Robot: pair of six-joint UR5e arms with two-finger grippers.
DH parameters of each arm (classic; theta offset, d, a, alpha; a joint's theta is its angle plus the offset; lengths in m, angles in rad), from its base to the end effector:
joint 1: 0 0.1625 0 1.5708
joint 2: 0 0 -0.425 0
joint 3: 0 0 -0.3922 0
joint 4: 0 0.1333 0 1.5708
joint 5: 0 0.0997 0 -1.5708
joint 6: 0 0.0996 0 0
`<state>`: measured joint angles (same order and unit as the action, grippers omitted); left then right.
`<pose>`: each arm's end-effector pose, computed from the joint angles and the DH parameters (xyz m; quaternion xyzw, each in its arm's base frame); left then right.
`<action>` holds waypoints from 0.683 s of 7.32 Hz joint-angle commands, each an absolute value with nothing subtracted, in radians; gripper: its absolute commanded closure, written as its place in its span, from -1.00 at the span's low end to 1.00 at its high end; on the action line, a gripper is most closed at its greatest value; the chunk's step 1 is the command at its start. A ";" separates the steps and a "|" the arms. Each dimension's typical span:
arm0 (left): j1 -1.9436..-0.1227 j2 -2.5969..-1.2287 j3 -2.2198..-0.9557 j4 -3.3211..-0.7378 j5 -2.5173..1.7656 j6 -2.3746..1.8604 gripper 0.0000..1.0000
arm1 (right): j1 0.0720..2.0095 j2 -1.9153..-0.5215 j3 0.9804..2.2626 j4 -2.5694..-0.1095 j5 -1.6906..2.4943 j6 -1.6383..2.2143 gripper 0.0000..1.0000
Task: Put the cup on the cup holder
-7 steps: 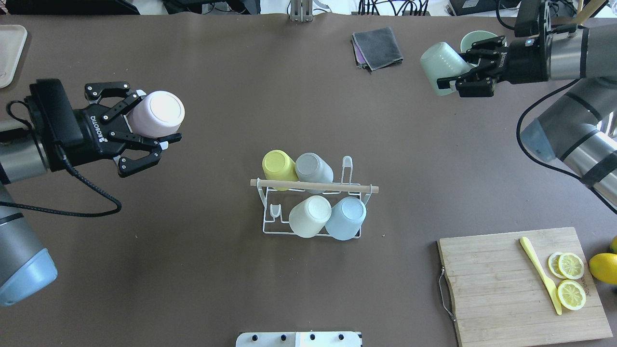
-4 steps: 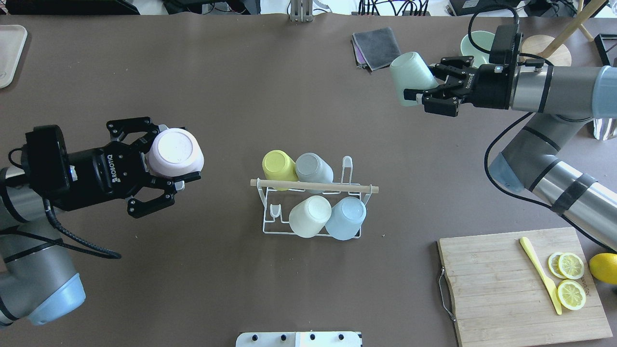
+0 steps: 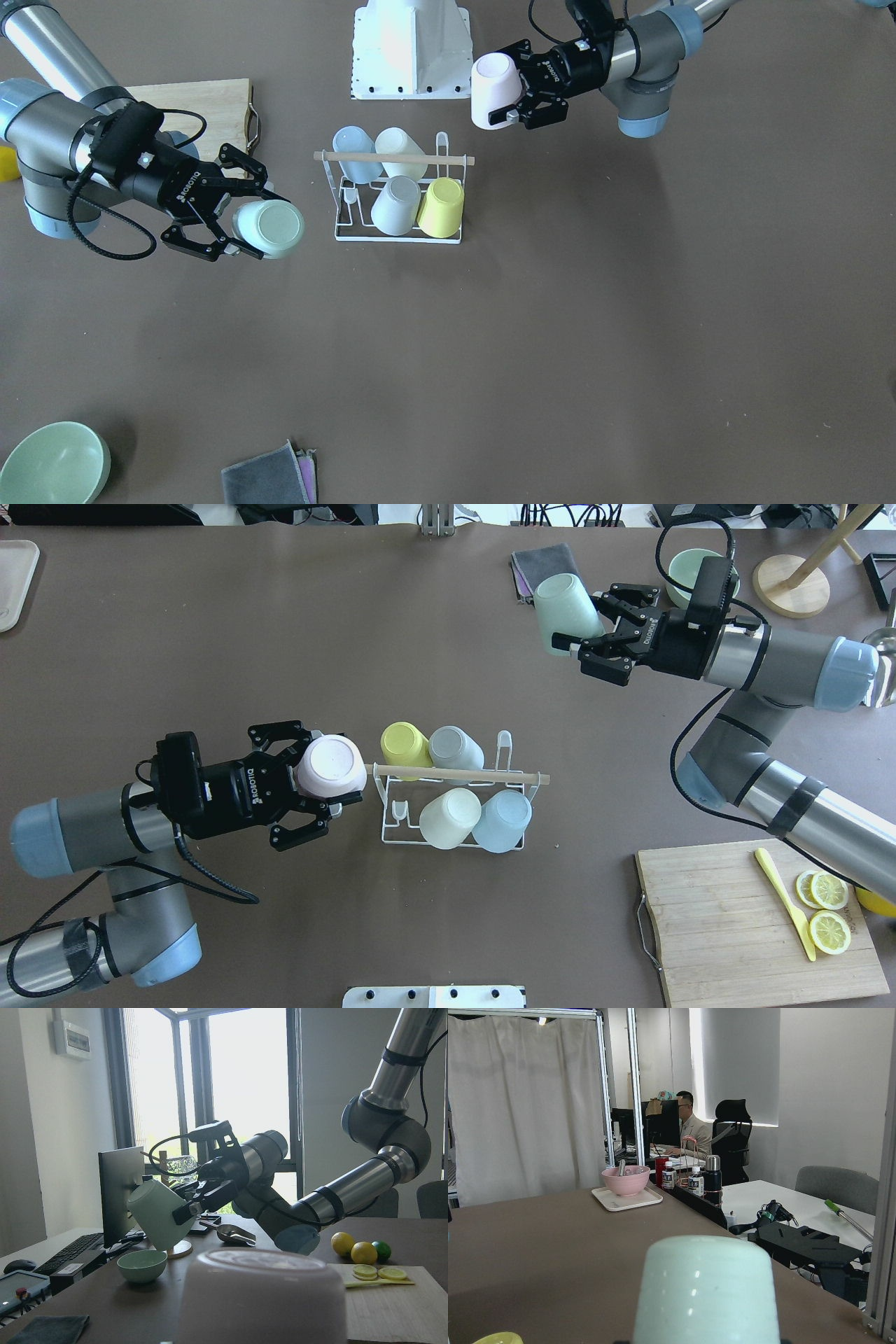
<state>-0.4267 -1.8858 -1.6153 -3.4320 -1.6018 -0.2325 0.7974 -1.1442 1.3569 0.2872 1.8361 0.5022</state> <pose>0.4174 -0.3328 0.2890 0.6874 0.5743 0.2080 0.3928 -0.3395 -0.5012 0.3330 0.6447 -0.5618 -0.1811 0.4857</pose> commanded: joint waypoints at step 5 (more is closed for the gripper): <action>-0.368 -1.991 -1.508 -3.456 -1.600 -0.074 1.00 | 0.576 -1.147 1.419 0.270 1.643 0.292 1.00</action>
<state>-0.3810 -1.9871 -1.5309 -3.4512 -1.6003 -0.0919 0.6120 -1.1377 1.3965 0.2739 1.6705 0.3071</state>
